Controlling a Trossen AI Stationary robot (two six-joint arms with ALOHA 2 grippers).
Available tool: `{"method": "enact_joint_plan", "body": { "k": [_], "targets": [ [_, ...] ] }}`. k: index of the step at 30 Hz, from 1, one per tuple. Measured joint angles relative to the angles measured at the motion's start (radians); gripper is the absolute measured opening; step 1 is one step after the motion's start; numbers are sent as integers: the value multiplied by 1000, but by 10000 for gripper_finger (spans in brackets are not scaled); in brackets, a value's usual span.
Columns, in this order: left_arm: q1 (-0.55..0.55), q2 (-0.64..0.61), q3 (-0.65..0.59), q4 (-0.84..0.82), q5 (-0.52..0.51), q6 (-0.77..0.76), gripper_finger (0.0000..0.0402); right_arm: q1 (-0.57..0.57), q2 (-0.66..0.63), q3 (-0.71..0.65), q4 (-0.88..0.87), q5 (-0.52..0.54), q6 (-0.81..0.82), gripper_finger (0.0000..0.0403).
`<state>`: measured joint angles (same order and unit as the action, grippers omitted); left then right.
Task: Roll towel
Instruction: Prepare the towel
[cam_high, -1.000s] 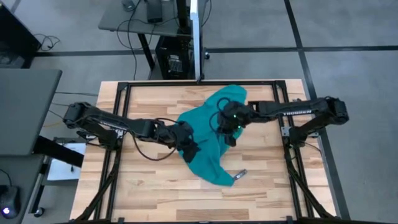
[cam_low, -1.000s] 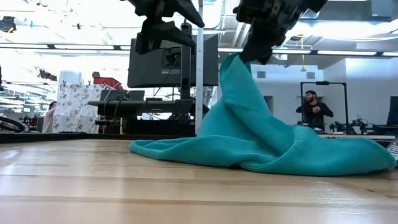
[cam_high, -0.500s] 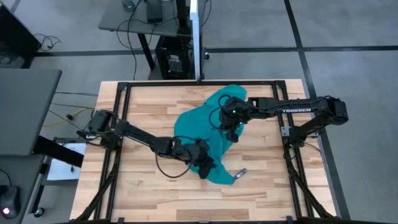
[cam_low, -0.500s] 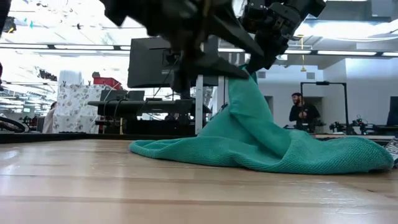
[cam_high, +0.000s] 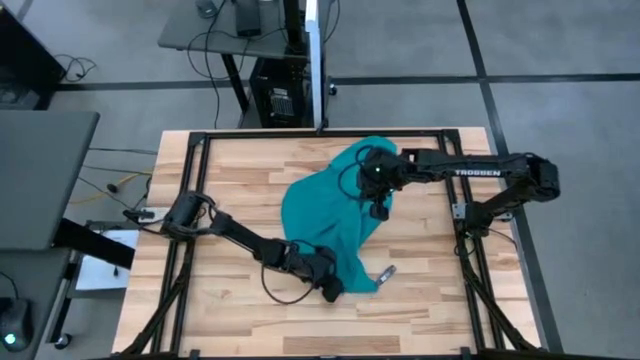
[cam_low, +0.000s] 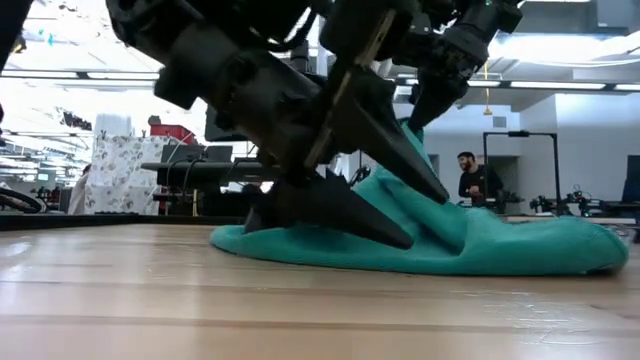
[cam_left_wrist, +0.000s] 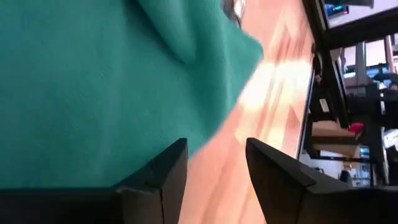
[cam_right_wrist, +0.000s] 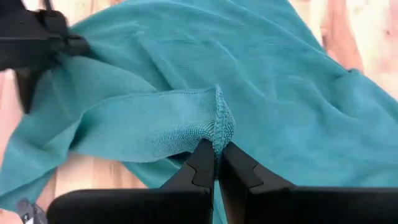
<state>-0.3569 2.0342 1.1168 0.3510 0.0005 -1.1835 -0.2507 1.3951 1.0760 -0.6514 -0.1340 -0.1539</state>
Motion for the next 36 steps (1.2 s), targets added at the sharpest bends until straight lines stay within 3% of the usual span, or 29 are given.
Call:
{"method": "enact_joint_plan", "body": {
  "k": [3, 9, 14, 18, 25, 30, 33, 36],
  "targets": [
    [-33, -26, 2, -17, -8, -35, 148, -24, -31, 0, -12, 0, -5, 0],
    [-57, -2, 0, -135, 0, -326, 148, -50, -76, 0, -16, 2, 3, 0],
    [-40, -6, 3, -197, -185, -430, 148, -36, -79, 0, -21, 3, 19, 0],
    [11, -6, 2, -201, -251, -521, 148, -16, -79, 0, -22, 3, 38, 0],
    [90, -7, 3, -228, -283, -516, 148, -4, -79, 0, -21, 4, 46, 0],
    [126, -6, 3, -256, -298, -419, 144, -5, -79, 0, -23, 3, 51, 0],
    [139, -7, 3, -300, -292, -360, 110, -5, -79, 0, -23, 4, 51, 0],
    [140, -7, 2, -322, -294, -290, 32, -13, -83, 0, -31, 4, 51, 0]
  ]
}}
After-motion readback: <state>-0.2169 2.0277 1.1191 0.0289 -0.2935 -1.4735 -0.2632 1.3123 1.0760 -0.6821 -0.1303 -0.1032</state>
